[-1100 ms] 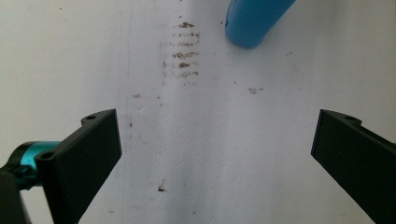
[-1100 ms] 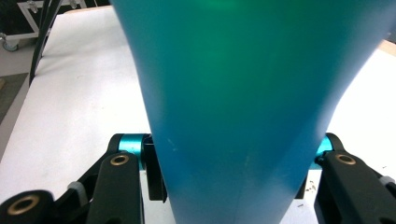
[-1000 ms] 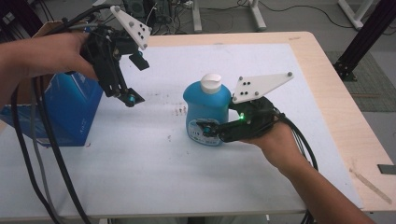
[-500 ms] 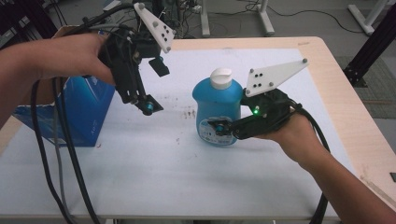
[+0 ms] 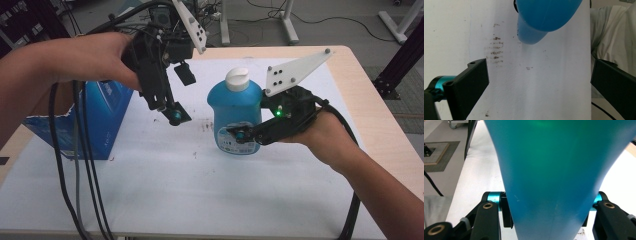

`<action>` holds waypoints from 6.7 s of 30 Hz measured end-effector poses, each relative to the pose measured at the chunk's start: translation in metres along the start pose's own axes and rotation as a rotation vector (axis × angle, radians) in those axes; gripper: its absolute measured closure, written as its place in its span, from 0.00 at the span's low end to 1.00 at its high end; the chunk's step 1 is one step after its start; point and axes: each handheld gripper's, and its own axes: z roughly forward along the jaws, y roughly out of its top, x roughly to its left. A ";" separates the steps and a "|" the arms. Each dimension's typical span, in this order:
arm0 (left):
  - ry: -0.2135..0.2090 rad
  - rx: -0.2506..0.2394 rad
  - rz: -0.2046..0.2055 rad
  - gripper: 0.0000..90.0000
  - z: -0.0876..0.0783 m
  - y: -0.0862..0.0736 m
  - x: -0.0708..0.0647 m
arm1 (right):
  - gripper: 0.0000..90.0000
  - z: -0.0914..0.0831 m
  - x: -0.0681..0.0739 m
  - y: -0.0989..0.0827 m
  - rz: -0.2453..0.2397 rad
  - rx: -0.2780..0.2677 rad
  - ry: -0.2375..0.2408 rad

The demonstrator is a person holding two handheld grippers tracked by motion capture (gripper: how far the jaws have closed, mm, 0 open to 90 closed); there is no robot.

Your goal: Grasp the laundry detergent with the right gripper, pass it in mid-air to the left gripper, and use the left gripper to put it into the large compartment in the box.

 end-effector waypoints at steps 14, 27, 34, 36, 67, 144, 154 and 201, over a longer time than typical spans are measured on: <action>0.011 0.031 0.033 0.02 -0.003 0.015 -0.007 | 0.52 0.009 -0.008 0.019 -0.026 0.042 0.050; 0.015 0.040 0.055 0.02 -0.002 0.026 -0.010 | 0.52 0.023 -0.005 0.028 -0.040 0.053 0.087; 0.026 0.036 0.051 0.02 -0.001 0.030 -0.010 | 0.52 0.029 -0.004 0.032 -0.043 0.053 0.101; 0.028 0.038 0.054 0.02 0.000 0.032 -0.010 | 0.52 0.031 -0.004 0.033 -0.045 0.050 0.103; 0.007 0.066 0.105 0.22 0.006 0.039 -0.011 | 0.52 0.038 -0.002 0.036 -0.037 0.061 0.122; 0.148 0.082 -0.079 0.42 -0.092 0.029 -0.002 | 0.01 -0.029 -0.010 0.050 -0.027 0.450 0.073; 0.176 0.078 -0.161 0.42 -0.118 0.013 0.000 | 0.01 -0.043 -0.017 0.044 -0.002 0.561 0.050; 0.357 0.047 -0.522 0.42 -0.229 -0.111 -0.027 | 0.01 -0.063 -0.030 0.035 0.004 0.567 0.014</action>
